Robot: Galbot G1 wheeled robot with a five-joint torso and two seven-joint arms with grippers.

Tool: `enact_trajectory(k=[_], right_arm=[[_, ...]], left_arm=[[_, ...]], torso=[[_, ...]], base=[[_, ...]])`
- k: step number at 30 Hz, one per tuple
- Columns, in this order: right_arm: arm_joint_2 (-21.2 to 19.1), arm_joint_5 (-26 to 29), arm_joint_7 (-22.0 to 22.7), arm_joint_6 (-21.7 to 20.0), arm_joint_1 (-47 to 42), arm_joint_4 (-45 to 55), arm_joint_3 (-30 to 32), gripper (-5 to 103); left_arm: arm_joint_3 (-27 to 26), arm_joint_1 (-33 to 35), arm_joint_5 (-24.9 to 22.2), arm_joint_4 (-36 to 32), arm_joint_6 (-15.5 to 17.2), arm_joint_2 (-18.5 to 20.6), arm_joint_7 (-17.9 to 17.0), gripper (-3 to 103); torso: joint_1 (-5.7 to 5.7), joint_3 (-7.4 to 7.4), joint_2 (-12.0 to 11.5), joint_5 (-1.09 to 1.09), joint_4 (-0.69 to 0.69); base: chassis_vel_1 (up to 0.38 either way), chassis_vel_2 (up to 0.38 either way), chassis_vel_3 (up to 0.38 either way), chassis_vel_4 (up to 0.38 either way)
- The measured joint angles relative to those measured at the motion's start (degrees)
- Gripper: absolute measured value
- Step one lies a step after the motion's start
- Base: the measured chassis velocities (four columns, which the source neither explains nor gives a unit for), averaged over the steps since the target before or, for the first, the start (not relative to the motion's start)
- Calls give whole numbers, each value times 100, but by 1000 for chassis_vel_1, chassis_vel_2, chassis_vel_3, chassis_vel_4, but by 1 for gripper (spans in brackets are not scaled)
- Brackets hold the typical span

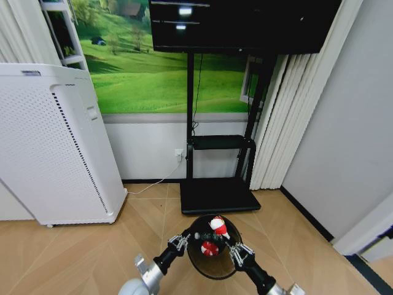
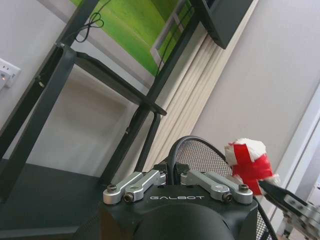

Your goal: Pick up the trash bin and place the garbage on the floor into it.

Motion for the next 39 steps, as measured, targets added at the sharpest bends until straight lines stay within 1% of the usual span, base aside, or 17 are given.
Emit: enact_trajectory(k=[2,5,10,14,16,19,22,23,25,26,28,29,31,32,36,38,39], right_arm=[[10,-3,-107,100,-30,-7,19,30],[29,0,-134,190,-27,-11,19,35],[58,71,-143,276,-5,-9,10,57],[86,246,38,271,75,63,40,68],[96,386,104,234,159,98,112,74],[87,913,485,63,451,148,353,89],[48,1262,817,-52,666,150,473,98],[48,1262,817,-52,666,150,473,98],[-38,1908,1606,-236,1192,151,674,99],[-38,1908,1606,-236,1192,151,674,99],[21,2047,2144,-280,1373,136,911,100],[98,2077,2504,-303,1376,115,1123,100],[129,2086,2751,-325,1382,83,1247,100],[117,2100,3145,-416,1483,-13,1362,100],[67,2094,3439,-515,1609,-118,1404,100],[-22,2053,3721,-714,1765,-237,1409,100],[-22,2053,3721,-714,1765,-237,1409,100]], left_arm=[[-13,-31,-49,-2,7,-56,-49,6],[-13,-42,-68,-2,12,-81,-78,6],[-80,-7,-73,2,16,-165,-96,6],[-252,64,-74,5,-19,-248,-208,6],[-391,129,-71,-53,-81,-316,-432,6],[-723,400,-323,-605,-107,-354,-1177,6],[-878,564,-531,-902,-107,-297,-1505,6],[-878,564,-531,-902,-107,-297,-1505,6],[-1331,891,-808,-1301,-147,-271,-2008,6],[-1331,891,-808,-1301,-147,-271,-2008,6],[-1659,1038,-902,-1412,-67,-424,-2276,6],[-1914,1113,-985,-1447,64,-519,-2404,6],[-2055,1192,-1081,-1491,106,-529,-2517,6],[-2360,1434,-1285,-1629,247,-590,-2750,6],[-2773,1779,-1504,-1775,350,-701,-2940,6],[-3382,2439,-1869,-1938,384,-874,-3131,6],[-3382,2439,-1869,-1938,384,-874,-3131,6]], torso=[[0,0,0,0,0],[0,0,0,0,0],[0,0,0,0,0],[0,0,0,0,0],[0,0,0,-2,-1],[0,0,0,2,3],[0,0,0,0,2],[0,0,0,0,2],[0,0,0,0,1],[0,0,0,0,1],[0,0,0,0,6],[0,0,0,-2,3],[0,0,0,-1,-5],[0,0,0,-1,-5],[0,0,0,-1,-3],[0,-1,1,0,6],[0,-1,1,0,6]], base=[[0,0,0,0],[0,0,0,0],[0,0,0,0],[0,0,0,0],[0,0,0,0],[0,0,0,0],[0,0,0,0],[0,0,0,0],[0,0,0,0],[0,0,0,0],[0,0,0,0],[0,0,0,0],[0,0,0,0],[0,0,0,0],[0,0,0,0],[0,0,0,0],[0,0,0,0]])
